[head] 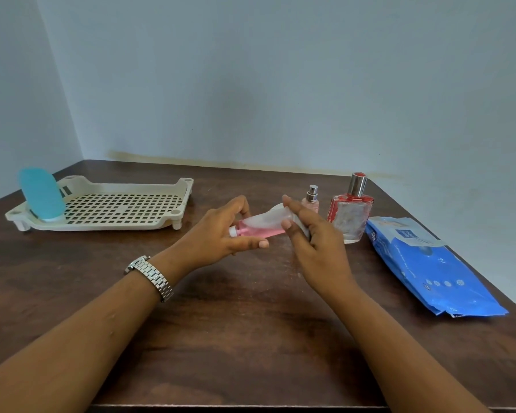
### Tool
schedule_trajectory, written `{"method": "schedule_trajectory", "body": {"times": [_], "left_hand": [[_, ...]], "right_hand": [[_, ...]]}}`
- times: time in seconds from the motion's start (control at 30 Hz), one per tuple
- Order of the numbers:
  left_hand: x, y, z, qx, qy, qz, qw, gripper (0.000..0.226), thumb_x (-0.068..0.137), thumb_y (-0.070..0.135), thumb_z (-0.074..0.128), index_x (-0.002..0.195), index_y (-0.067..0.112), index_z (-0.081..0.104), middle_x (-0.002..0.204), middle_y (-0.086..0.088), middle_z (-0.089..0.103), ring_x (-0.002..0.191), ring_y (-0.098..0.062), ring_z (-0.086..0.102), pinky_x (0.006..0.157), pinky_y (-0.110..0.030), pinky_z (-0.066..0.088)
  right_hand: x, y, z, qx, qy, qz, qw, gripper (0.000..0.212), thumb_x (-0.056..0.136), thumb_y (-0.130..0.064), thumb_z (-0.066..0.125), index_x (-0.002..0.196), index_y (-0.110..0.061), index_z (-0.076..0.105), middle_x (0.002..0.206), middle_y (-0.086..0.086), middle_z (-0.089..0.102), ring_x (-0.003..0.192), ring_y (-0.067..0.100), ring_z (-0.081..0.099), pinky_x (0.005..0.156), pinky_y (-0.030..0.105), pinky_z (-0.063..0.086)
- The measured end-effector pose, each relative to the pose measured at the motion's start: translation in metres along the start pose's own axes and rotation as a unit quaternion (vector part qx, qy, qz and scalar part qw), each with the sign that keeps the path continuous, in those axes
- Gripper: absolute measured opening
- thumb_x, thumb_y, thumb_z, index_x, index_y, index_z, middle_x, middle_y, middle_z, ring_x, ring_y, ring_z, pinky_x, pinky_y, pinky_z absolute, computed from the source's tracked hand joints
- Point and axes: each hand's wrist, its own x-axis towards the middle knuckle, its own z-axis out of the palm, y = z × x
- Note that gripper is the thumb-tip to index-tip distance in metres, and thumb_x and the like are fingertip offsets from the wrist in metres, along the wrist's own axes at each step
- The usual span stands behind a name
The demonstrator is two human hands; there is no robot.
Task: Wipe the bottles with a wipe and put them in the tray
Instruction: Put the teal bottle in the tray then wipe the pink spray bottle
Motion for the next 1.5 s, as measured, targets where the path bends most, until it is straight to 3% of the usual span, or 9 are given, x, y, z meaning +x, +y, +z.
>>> {"method": "schedule_trajectory", "body": {"times": [0.2, 0.4, 0.6, 0.8, 0.97, 1.1, 1.2, 1.4, 1.5], "left_hand": [[0.001, 0.003, 0.001, -0.100, -0.069, -0.083, 0.989, 0.042, 0.077, 0.046, 0.062, 0.093, 0.012, 0.043, 0.057, -0.001, 0.061, 0.043, -0.008, 0.048, 0.043, -0.018, 0.038], [-0.001, 0.011, 0.009, -0.204, -0.125, -0.085, 0.967, 0.051, 0.092, 0.046, 0.038, 0.118, 0.004, 0.050, 0.065, 0.002, 0.062, 0.053, -0.009, 0.047, 0.049, -0.017, 0.034], [-0.003, 0.018, 0.010, -0.330, -0.137, -0.121, 0.926, 0.040, 0.092, 0.048, 0.041, 0.111, 0.015, 0.052, 0.082, -0.006, 0.071, 0.061, -0.009, 0.049, 0.055, -0.022, 0.034], [-0.002, 0.019, 0.017, -0.463, -0.068, -0.173, 0.866, 0.046, 0.085, 0.047, 0.044, 0.113, 0.012, 0.057, 0.086, -0.007, 0.065, 0.073, -0.015, 0.060, 0.074, -0.035, 0.040], [-0.001, 0.022, 0.013, -0.487, -0.002, -0.144, 0.861, 0.040, 0.098, 0.040, 0.035, 0.112, 0.009, 0.055, 0.086, -0.003, 0.066, 0.077, -0.013, 0.061, 0.076, -0.031, 0.046], [0.001, 0.024, 0.013, -0.465, 0.030, -0.104, 0.879, 0.052, 0.097, 0.044, 0.039, 0.133, 0.007, 0.043, 0.118, -0.012, 0.063, 0.109, -0.028, 0.058, 0.098, -0.044, 0.044], [0.000, 0.024, 0.017, -0.448, 0.015, -0.086, 0.890, 0.057, 0.092, 0.045, 0.039, 0.140, 0.013, 0.037, 0.135, -0.007, 0.057, 0.123, -0.028, 0.054, 0.102, -0.043, 0.046], [-0.004, 0.029, 0.022, -0.432, -0.033, -0.086, 0.897, 0.064, 0.080, 0.046, 0.053, 0.138, 0.022, 0.040, 0.103, 0.011, 0.068, 0.091, -0.014, 0.064, 0.068, -0.031, 0.056], [-0.004, 0.025, 0.016, -0.398, -0.069, -0.060, 0.913, 0.063, 0.078, 0.041, 0.067, 0.135, 0.025, 0.046, 0.121, 0.003, 0.065, 0.108, -0.019, 0.062, 0.085, -0.033, 0.055]], "right_hand": [[-0.003, -0.007, 0.000, 0.012, 0.062, -0.053, 0.997, 0.040, 0.091, -0.004, 0.054, 0.122, -0.029, 0.054, 0.106, -0.013, 0.063, 0.102, 0.017, 0.053, 0.074, 0.012, 0.047], [-0.007, -0.012, 0.010, -0.123, 0.098, -0.203, 0.966, 0.039, 0.090, -0.015, 0.045, 0.124, -0.029, 0.057, 0.089, -0.042, 0.044, 0.097, -0.001, 0.032, 0.077, 0.009, 0.034], [0.001, -0.012, 0.003, -0.056, 0.198, -0.144, 0.968, 0.035, 0.085, -0.008, 0.065, 0.115, -0.026, 0.060, 0.118, -0.021, 0.054, 0.106, 0.005, 0.049, 0.088, 0.009, 0.039], [-0.009, -0.014, 0.018, -0.100, 0.070, -0.155, 0.980, 0.034, 0.090, -0.015, 0.050, 0.122, -0.012, 0.060, 0.125, 0.005, 0.055, 0.115, 0.006, 0.045, 0.097, 0.004, 0.031], [-0.013, -0.017, 0.019, -0.061, 0.044, -0.191, 0.979, 0.028, 0.088, -0.008, 0.058, 0.114, -0.015, 0.065, 0.118, -0.007, 0.059, 0.112, 0.003, 0.055, 0.095, 0.015, 0.043], [-0.009, -0.023, 0.017, 0.105, 0.089, -0.030, 0.990, 0.023, 0.082, -0.020, 0.066, 0.104, -0.019, 0.063, 0.106, -0.005, 0.064, 0.096, 0.003, 0.060, 0.079, 0.017, 0.050], [-0.007, -0.022, 0.015, 0.279, 0.031, 0.101, 0.954, 0.040, 0.075, -0.025, 0.067, 0.110, -0.012, 0.054, 0.107, 0.005, 0.065, 0.098, 0.017, 0.064, 0.082, 0.032, 0.055], [-0.009, -0.021, 0.019, 0.243, -0.105, 0.105, 0.959, 0.026, 0.087, -0.016, 0.061, 0.111, -0.008, 0.055, 0.084, 0.008, 0.060, 0.070, 0.015, 0.060, 0.061, 0.026, 0.053], [-0.007, -0.022, 0.010, 0.243, -0.170, 0.151, 0.943, 0.013, 0.090, -0.011, 0.058, 0.099, -0.004, 0.055, 0.061, 0.001, 0.046, 0.050, 0.005, 0.043, 0.045, 0.020, 0.039]]}}
